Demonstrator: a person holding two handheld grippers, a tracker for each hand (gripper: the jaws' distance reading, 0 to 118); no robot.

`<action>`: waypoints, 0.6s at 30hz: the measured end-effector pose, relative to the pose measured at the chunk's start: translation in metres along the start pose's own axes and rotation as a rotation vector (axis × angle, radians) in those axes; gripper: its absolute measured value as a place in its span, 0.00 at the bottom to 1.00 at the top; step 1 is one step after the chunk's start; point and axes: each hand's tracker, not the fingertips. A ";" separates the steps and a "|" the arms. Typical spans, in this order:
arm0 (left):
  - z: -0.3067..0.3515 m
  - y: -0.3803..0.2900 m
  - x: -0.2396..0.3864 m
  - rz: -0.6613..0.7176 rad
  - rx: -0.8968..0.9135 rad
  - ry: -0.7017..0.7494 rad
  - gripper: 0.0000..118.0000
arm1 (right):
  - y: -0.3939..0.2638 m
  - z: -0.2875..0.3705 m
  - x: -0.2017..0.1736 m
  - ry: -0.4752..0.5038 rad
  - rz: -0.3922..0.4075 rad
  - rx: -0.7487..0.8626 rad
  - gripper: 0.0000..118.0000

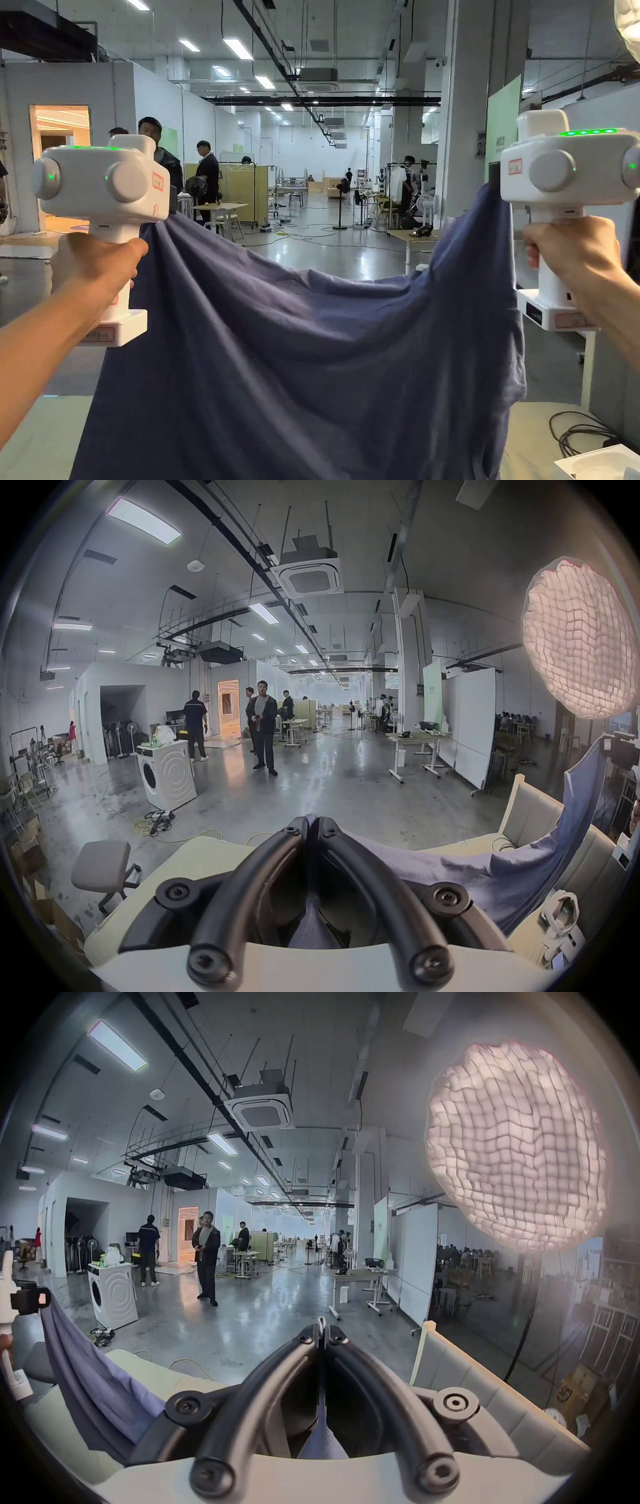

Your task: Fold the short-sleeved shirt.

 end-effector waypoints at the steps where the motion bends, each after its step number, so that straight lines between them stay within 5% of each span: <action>1: -0.001 0.002 0.000 0.008 0.003 0.002 0.05 | 0.001 -0.002 -0.002 0.000 -0.004 0.000 0.01; 8: -0.003 -0.010 0.010 0.080 0.021 -0.021 0.05 | -0.027 0.001 -0.027 0.014 0.030 -0.014 0.01; 18: 0.020 -0.119 0.013 0.031 -0.058 -0.056 0.05 | -0.124 0.050 -0.037 0.084 0.054 -0.095 0.01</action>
